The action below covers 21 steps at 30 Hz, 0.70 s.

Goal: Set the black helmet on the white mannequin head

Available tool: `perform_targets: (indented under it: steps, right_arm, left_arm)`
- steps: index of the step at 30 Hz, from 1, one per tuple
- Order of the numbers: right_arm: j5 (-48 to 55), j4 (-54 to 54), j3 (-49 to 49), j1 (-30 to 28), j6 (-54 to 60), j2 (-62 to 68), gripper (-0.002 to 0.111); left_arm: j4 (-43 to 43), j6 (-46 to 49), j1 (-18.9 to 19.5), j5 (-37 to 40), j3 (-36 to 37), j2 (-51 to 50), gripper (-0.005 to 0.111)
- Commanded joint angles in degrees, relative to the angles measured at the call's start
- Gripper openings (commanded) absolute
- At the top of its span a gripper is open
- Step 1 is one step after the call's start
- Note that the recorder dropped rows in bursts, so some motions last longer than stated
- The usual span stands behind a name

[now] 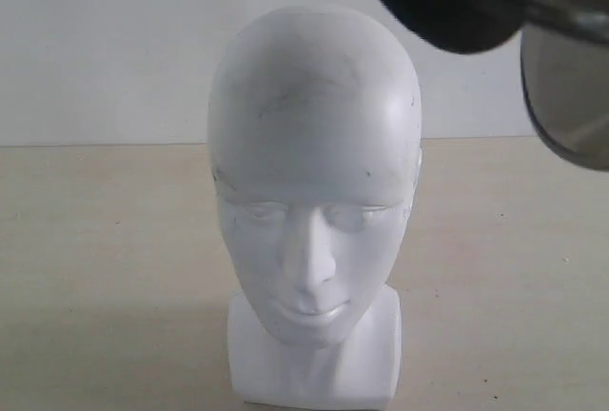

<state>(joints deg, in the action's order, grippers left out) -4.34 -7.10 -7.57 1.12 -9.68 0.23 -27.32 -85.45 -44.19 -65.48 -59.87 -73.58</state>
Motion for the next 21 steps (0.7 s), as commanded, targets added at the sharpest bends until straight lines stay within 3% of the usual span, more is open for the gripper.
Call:
perform_targets:
  steps: [1,6,9,17,21]
  right_arm:
    - [8.66,0.19,-11.44,0.10,1.05,1.35,0.000]
    - [12.75,-0.28,-30.47,0.10,0.44,10.20,0.000]
    - [23.16,-4.05,-40.96,0.10,1.88,19.15,0.000]
    - [27.59,-20.06,-52.81,0.10,20.42,33.66,0.000]
    - [29.52,-23.52,-56.08,0.10,23.32,38.11,0.000]
  left_arm:
    - [3.88,1.26,-0.47,-4.48,-1.62,-2.48,0.004]
    - [6.62,1.50,-0.47,-4.48,-1.62,-6.88,0.004]
    - [6.90,1.04,-0.34,-4.48,-1.62,-8.39,0.004]
    - [7.08,1.04,-0.34,-4.48,-0.49,-8.83,0.004]
    - [10.69,1.04,-0.34,-4.48,3.56,-8.83,0.004]
